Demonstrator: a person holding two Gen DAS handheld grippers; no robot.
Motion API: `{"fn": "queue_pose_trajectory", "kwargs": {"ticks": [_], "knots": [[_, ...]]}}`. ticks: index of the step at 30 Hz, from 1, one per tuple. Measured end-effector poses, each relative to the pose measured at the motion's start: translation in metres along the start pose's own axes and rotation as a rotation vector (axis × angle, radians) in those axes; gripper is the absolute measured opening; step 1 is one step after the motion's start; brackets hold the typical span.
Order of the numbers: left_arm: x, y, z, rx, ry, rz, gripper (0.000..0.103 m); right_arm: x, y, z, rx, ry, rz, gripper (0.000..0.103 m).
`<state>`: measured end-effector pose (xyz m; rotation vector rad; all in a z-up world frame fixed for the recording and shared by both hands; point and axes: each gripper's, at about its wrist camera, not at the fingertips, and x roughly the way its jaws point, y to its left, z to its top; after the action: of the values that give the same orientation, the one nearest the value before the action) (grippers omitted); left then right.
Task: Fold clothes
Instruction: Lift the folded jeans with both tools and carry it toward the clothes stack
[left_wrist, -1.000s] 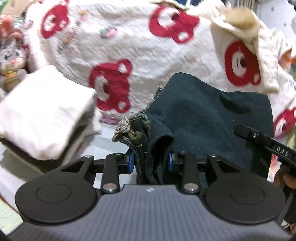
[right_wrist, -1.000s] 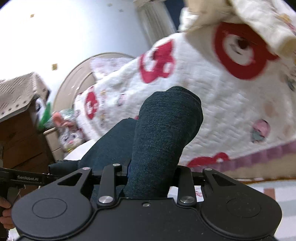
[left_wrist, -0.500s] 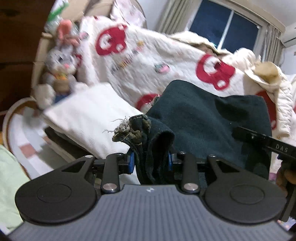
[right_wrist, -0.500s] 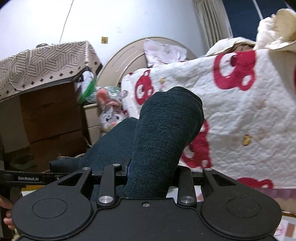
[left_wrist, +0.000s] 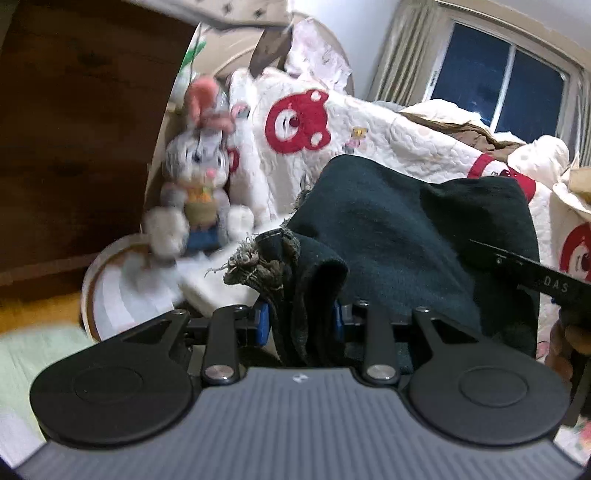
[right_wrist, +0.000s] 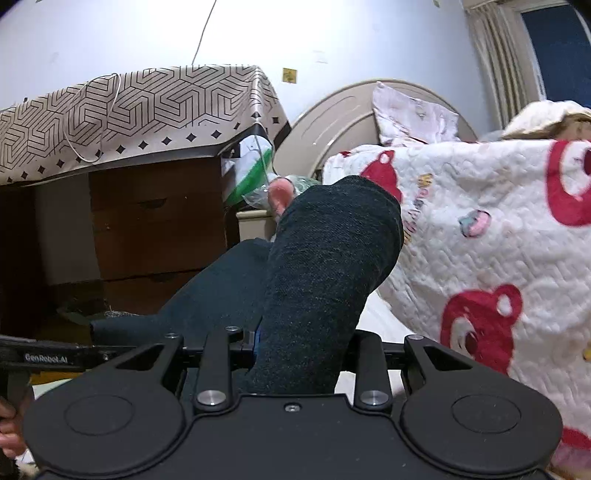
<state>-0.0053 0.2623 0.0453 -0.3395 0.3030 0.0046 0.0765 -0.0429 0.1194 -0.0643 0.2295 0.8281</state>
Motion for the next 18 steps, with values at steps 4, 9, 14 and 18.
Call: {"fn": "queue_pose_trajectory", "kwargs": {"ticks": [4, 9, 14, 18], "knots": [[0.021, 0.013, 0.041, 0.034, -0.035, 0.013, 0.029, 0.033, -0.007, 0.022, 0.002, -0.035, 0.051, 0.035], [0.063, 0.015, 0.081, 0.049, -0.096, 0.034, 0.029, 0.078, -0.019, 0.051, -0.001, -0.089, 0.045, 0.035], [0.115, 0.034, 0.092, -0.027, -0.109, -0.003, 0.029, 0.121, -0.057, 0.074, 0.061, -0.089, 0.069, 0.035], [0.160, 0.042, 0.055, -0.030, -0.040, 0.055, 0.029, 0.174, -0.095, 0.039, 0.158, 0.014, 0.083, 0.035]]}}
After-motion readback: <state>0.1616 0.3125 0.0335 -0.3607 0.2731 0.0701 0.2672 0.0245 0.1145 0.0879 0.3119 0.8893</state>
